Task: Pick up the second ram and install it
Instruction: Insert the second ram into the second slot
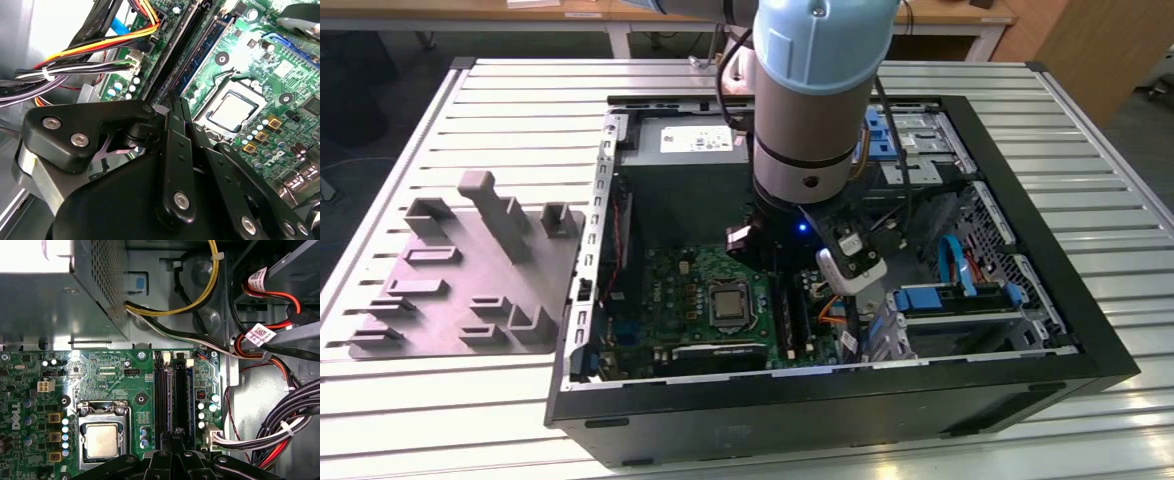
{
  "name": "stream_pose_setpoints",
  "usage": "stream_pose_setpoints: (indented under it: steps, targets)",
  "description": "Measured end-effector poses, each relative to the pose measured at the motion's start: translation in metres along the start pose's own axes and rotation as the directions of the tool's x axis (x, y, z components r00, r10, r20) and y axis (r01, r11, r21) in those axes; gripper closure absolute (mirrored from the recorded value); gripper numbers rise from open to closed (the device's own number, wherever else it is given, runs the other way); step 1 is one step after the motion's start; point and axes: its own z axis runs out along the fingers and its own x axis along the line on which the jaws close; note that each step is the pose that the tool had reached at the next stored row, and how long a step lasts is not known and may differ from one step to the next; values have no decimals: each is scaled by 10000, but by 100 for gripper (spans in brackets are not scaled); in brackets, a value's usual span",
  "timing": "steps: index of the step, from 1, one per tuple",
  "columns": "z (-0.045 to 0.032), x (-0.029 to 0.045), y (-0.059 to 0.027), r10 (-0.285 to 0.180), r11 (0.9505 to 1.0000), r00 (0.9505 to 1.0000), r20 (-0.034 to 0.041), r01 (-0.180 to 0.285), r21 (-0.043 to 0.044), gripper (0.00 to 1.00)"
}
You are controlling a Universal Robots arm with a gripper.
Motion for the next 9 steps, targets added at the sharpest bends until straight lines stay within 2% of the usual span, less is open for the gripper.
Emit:
stream_pose_setpoints:
  steps: [4,9]
  targets:
    - [0,1,0,-244,9997,9997,-11,244,-12,89]
    - [4,0,0,-254,9997,9997,-11,254,-13,89]
